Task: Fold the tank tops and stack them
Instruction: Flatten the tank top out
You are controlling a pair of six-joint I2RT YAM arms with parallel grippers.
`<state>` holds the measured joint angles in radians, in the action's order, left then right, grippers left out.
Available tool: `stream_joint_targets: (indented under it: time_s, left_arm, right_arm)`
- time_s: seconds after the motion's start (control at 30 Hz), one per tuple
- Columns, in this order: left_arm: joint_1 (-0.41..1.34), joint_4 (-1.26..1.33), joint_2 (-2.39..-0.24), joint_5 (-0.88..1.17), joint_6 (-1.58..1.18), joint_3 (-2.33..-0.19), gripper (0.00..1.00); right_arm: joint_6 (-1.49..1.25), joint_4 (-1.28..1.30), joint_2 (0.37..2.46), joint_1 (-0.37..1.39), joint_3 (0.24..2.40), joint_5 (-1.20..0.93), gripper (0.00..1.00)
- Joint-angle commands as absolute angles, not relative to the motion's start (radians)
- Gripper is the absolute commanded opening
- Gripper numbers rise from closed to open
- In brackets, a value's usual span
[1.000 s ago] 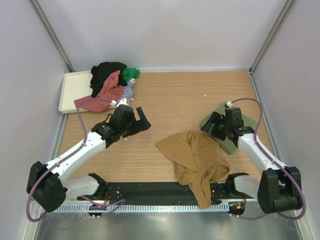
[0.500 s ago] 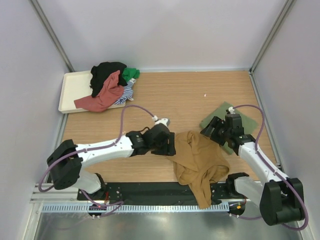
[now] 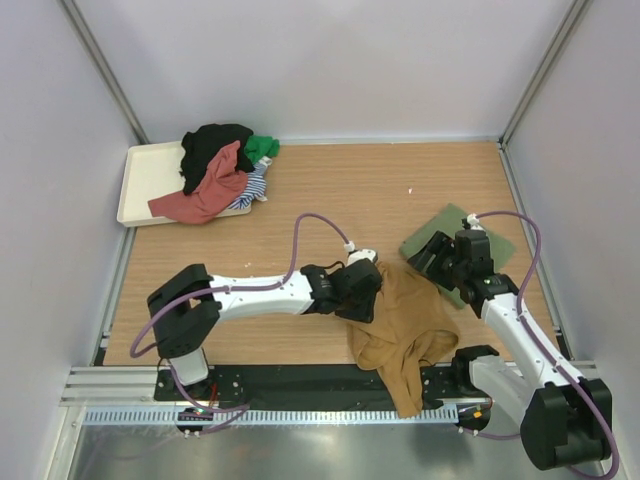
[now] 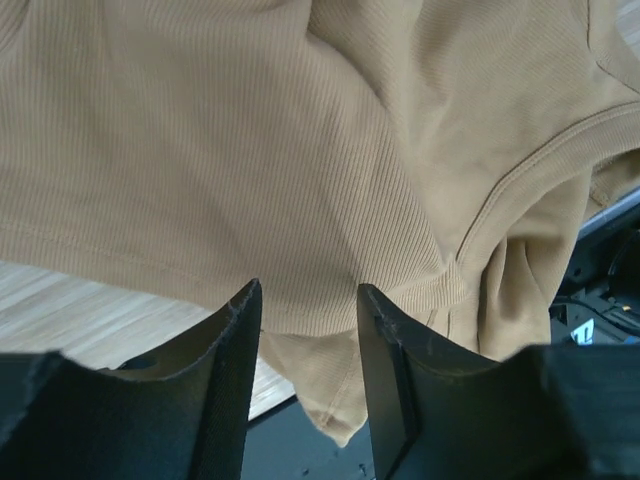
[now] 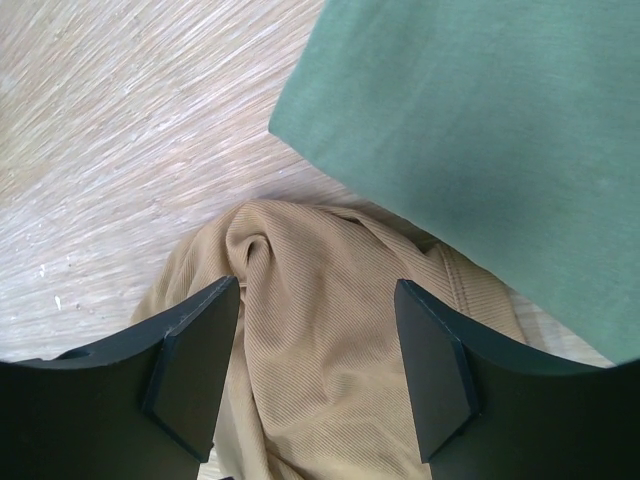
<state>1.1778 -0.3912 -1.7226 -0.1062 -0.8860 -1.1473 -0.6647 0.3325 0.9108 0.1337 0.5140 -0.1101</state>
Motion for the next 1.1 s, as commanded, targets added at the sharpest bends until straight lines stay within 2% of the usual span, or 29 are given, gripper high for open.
stream_joint_targets:
  time_s: [0.0, 0.07, 0.1, 0.13, 0.2, 0.23, 0.43, 0.67, 0.83, 1.07]
  left_arm:
    - [1.186, -0.422, -1.767, -0.149, -0.885, -1.221, 0.43]
    - [1.186, -0.425, -1.789, -0.137, -0.887, -1.226, 0.43]
    - [1.186, -0.422, -1.795, -0.127, -0.887, -1.224, 0.38]
    - [1.186, -0.408, -1.804, -0.112, -0.882, -1.221, 0.28]
    - [1.174, -0.397, -1.802, -0.098, -0.881, -1.207, 0.18]
    - [1.164, -0.384, -1.792, -0.074, -0.882, -1.197, 0.01]
    - [1.011, -0.431, -1.642, -0.093, -0.856, -1.102, 0.0]
    - [0.562, -0.512, -1.275, -0.095, -0.776, -0.974, 0.0]
    - [0.401, -0.587, -1.25, -0.156, -0.727, -0.986, 0.0]
    - [0.348, -0.589, -1.316, -0.158, -0.704, -1.04, 0.0]
  right_arm:
    - [-0.667, 0.334, 0.893, 0.135, 0.532, -0.08, 0.69]
    - [-0.666, 0.336, 0.89, 0.135, 0.532, -0.08, 0.69]
    - [-0.666, 0.337, 0.888, 0.135, 0.534, -0.078, 0.69]
    - [-0.666, 0.339, 0.887, 0.135, 0.534, -0.078, 0.69]
    - [-0.664, 0.337, 0.887, 0.135, 0.531, -0.08, 0.69]
    - [-0.663, 0.339, 0.887, 0.137, 0.531, -0.081, 0.69]
    - [-0.641, 0.336, 0.897, 0.135, 0.534, -0.117, 0.69]
    - [-0.611, 0.295, 0.977, 0.135, 0.535, -0.242, 0.67]
    - [-0.595, 0.279, 1.023, 0.155, 0.528, -0.298, 0.66]
    - [-0.574, 0.302, 1.057, 0.267, 0.543, -0.276, 0.66]
